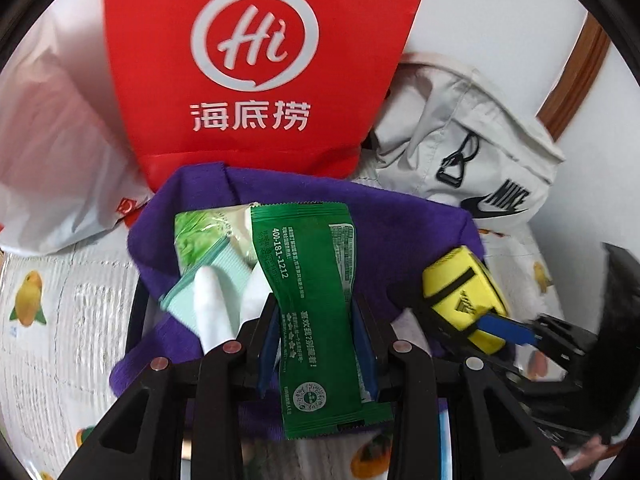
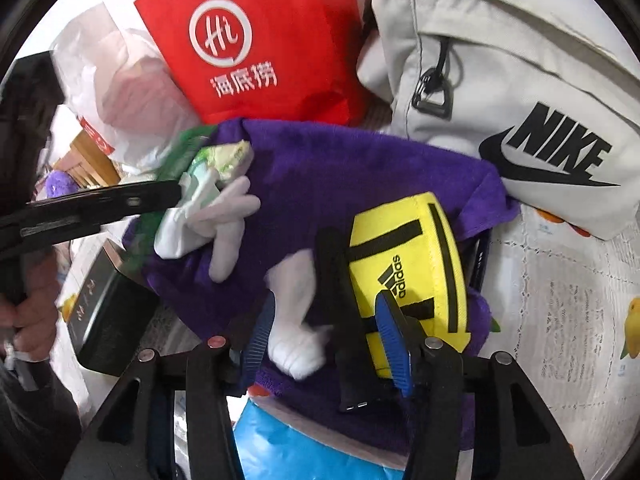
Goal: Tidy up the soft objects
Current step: 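Release the green sachet onto the towel with the left tool while the right tool releases the plastic bag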
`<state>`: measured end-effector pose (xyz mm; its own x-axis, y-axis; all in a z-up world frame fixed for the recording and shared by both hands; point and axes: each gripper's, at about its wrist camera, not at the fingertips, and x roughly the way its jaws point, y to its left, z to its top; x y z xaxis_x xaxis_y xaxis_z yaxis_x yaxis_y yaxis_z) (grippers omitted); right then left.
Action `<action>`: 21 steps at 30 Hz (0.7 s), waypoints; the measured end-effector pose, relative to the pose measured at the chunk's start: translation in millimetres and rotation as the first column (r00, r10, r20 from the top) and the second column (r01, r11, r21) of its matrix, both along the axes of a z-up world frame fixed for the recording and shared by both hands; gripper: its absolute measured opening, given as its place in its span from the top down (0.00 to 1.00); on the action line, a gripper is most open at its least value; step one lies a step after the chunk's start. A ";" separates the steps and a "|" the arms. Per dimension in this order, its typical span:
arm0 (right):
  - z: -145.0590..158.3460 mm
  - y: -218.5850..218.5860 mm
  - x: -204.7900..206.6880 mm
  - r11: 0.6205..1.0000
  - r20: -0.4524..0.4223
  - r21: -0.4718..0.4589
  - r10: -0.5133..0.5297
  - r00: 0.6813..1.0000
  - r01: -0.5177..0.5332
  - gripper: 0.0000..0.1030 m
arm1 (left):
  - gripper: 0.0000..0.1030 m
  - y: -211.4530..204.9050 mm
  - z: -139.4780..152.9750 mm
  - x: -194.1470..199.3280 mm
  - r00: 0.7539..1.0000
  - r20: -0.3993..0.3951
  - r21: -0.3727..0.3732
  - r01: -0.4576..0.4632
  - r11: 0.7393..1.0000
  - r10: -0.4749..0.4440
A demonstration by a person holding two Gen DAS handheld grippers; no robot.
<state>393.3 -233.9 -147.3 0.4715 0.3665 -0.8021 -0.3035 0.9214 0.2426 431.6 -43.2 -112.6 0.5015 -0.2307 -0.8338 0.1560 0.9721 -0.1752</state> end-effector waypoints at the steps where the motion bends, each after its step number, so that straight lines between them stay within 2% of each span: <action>1: 2.3 -1.2 -2.0 1.000 0.005 0.002 -0.002 1.000 0.002 0.50 | 0.68 -1.9 -3.1 3.0 1.000 -0.002 0.014 -0.005 1.000 0.005; 9: 13.6 -8.7 -23.2 0.999 0.045 -0.003 -0.033 0.998 0.034 0.50 | 0.67 -1.6 -27.6 17.2 0.998 -0.050 0.010 -0.023 1.000 0.023; 14: 20.2 -19.9 -33.8 0.993 0.054 0.096 -0.070 0.996 0.065 0.50 | 0.66 -1.7 -35.9 19.8 0.997 -0.072 0.027 -0.025 0.999 0.027; 15: 21.4 -19.9 -34.9 0.993 0.057 0.097 -0.075 0.996 0.070 0.50 | 0.64 -1.6 -37.7 20.7 0.996 -0.082 0.026 -0.023 0.999 0.025; 17: 22.3 -20.6 -36.7 0.993 0.062 0.092 -0.083 0.995 0.077 0.50 | 0.48 -3.2 -40.0 21.3 0.995 -0.099 0.029 -0.025 0.999 0.028; 19: 21.7 -21.5 -39.3 0.993 0.059 0.086 -0.090 0.994 0.085 0.50 | 0.39 -3.7 -38.3 19.3 0.995 -0.102 0.003 -0.012 1.000 0.012; 21: 20.6 -21.1 -41.1 0.992 0.056 0.086 -0.092 0.994 0.087 0.50 | 0.36 -5.0 -35.7 15.8 0.996 -0.088 0.003 -0.015 1.000 0.015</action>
<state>352.2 -255.0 -126.7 0.5514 0.3854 -0.7399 -0.2369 0.9227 0.3041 447.4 -48.2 -148.2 0.4299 -0.2216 -0.8753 0.1256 0.9747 -0.1851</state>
